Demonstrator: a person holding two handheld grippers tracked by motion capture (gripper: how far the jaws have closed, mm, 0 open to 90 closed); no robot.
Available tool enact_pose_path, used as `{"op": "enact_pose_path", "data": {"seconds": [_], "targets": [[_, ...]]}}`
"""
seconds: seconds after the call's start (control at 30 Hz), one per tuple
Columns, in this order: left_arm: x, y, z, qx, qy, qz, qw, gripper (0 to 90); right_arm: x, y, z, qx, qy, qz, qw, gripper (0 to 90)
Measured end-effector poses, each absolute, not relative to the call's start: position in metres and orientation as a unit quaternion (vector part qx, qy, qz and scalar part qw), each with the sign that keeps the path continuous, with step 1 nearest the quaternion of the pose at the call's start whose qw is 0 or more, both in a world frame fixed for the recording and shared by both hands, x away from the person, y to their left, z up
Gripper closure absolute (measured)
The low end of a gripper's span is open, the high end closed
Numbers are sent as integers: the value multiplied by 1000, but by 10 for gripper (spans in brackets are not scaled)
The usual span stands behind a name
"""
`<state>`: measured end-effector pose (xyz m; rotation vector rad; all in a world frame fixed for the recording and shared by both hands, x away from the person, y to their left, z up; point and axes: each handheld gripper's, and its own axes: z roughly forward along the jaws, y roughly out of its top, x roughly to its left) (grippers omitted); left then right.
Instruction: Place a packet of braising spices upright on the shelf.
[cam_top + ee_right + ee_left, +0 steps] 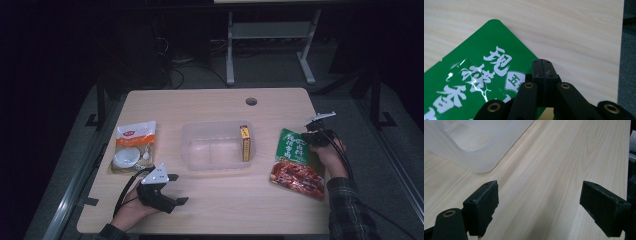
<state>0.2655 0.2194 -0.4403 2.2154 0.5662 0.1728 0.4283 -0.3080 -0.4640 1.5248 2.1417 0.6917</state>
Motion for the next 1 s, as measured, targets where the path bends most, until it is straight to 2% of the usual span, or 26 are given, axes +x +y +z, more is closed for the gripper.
{"op": "enact_pose_path", "data": {"seconds": [0.53,1.0], "targets": [[262,214,-440,886,212,65,408,153,373,-314,-461,530,790,232,202,900],[265,202,-438,898,191,56,392,152,319,-303,-458,521,801,222,191,900]]}}
